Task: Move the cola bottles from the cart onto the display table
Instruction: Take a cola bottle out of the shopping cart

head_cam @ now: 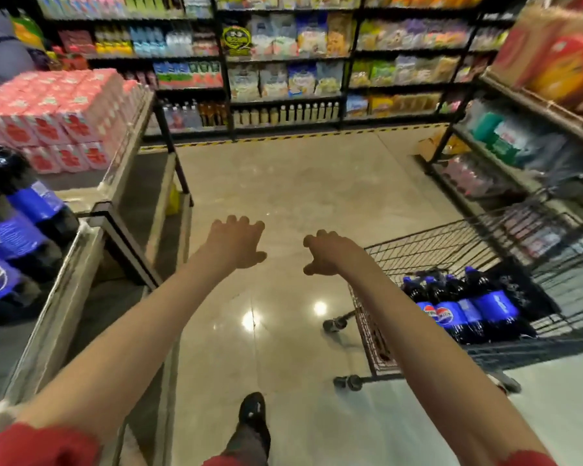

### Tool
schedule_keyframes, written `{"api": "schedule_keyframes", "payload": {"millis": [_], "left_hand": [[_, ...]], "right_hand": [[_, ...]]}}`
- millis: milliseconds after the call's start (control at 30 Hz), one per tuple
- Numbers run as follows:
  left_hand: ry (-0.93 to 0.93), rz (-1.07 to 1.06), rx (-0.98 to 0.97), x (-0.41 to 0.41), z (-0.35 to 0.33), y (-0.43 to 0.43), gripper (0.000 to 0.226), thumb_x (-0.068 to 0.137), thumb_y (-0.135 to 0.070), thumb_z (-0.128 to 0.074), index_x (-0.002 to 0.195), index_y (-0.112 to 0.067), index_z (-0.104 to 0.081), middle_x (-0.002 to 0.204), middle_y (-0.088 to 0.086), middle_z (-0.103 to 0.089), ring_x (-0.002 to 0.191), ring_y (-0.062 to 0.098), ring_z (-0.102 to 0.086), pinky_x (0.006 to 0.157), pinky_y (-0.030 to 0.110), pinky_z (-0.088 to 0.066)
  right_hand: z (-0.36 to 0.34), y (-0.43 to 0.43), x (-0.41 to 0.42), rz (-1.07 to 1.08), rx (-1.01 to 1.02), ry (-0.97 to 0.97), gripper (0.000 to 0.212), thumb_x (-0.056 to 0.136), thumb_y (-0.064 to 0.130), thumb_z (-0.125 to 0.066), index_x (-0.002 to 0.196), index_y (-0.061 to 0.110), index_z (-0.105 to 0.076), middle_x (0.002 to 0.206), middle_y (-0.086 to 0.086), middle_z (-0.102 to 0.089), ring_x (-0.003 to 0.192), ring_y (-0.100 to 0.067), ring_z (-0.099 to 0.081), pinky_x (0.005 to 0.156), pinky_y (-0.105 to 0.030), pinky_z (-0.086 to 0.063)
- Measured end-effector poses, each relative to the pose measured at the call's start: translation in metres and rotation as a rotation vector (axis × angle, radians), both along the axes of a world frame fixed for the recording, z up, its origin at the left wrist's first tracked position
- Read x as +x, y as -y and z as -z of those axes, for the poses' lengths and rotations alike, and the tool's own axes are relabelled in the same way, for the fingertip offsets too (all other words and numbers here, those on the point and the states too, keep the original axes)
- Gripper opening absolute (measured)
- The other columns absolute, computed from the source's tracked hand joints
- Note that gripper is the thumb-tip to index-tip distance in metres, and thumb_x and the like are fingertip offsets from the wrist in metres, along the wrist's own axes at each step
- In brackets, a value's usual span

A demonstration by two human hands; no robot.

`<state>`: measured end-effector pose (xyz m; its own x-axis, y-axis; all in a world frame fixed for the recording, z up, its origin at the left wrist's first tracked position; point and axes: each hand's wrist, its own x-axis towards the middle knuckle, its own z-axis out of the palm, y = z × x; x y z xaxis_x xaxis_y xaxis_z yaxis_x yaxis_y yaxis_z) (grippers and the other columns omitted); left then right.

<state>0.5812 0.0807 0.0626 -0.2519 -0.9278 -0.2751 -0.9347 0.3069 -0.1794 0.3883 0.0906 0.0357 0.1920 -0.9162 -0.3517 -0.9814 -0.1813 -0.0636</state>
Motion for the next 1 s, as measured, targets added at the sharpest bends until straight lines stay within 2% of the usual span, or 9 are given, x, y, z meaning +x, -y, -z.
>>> {"api": "schedule_keyframes", "payload": {"millis": [267, 367, 533, 667, 800, 1000], "left_hand": [[-0.059, 0.287, 0.048, -0.127, -0.002, 0.006, 0.061, 0.097, -0.056, -0.054, 0.145, -0.021, -0.041, 0.14, 0.008, -0.05, 0.129, 0.032, -0.048, 0.1, 0.042, -0.044], [-0.09, 0.374, 0.046, -0.174, 0.0, 0.006, 0.059, 0.096, -0.056, -0.055, 0.142, -0.021, -0.043, 0.135, 0.008, -0.053, 0.124, 0.031, -0.052, 0.093, 0.04, -0.045], [-0.095, 0.525, 0.081, -0.251, 0.013, 0.008, 0.054, 0.096, -0.051, -0.057, 0.139, -0.02, -0.045, 0.127, 0.008, -0.056, 0.117, 0.03, -0.057, 0.084, 0.037, -0.045], [-0.074, 0.622, 0.102, -0.317, 0.02, 0.015, 0.051, 0.097, -0.049, -0.054, 0.138, -0.02, -0.045, 0.125, 0.006, -0.058, 0.115, 0.028, -0.059, 0.079, 0.034, -0.044], [-0.107, 0.652, 0.125, -0.377, 0.028, 0.018, 0.05, 0.098, -0.046, -0.054, 0.14, -0.02, -0.044, 0.127, 0.005, -0.058, 0.115, 0.026, -0.058, 0.077, 0.033, -0.04], [-0.14, 0.676, 0.168, -0.447, 0.052, 0.033, 0.049, 0.097, -0.045, -0.055, 0.136, -0.017, -0.046, 0.123, 0.006, -0.059, 0.113, 0.027, -0.059, 0.075, 0.033, -0.039]], "right_hand": [[-0.009, -0.058, -0.125, 0.298, -0.026, 0.01, 0.062, 0.093, 0.038, -0.067, 0.145, 0.014, -0.045, 0.142, -0.013, -0.049, 0.13, -0.033, -0.05, 0.101, -0.043, -0.047], [-0.007, -0.078, -0.167, 0.406, 0.011, 0.007, 0.062, 0.093, 0.039, -0.065, 0.144, 0.011, -0.045, 0.142, -0.015, -0.049, 0.131, -0.034, -0.049, 0.102, -0.041, -0.046], [0.0, -0.099, -0.232, 0.548, 0.062, 0.031, 0.053, 0.093, 0.035, -0.065, 0.136, 0.008, -0.05, 0.139, -0.015, -0.053, 0.123, -0.033, -0.055, 0.089, -0.037, -0.048], [-0.002, -0.107, -0.279, 0.615, 0.115, 0.045, 0.057, 0.099, 0.029, -0.061, 0.147, 0.007, -0.042, 0.146, -0.015, -0.05, 0.126, -0.034, -0.055, 0.099, -0.044, -0.05], [0.002, -0.109, -0.331, 0.648, 0.156, 0.054, 0.067, 0.099, 0.032, -0.062, 0.156, 0.014, -0.031, 0.153, -0.012, -0.043, 0.128, -0.032, -0.054, 0.1, -0.044, -0.05], [0.022, -0.096, -0.403, 0.681, 0.181, 0.03, 0.059, 0.099, 0.039, -0.061, 0.147, 0.011, -0.041, 0.142, -0.012, -0.05, 0.123, -0.032, -0.055, 0.101, -0.046, -0.05]]}}
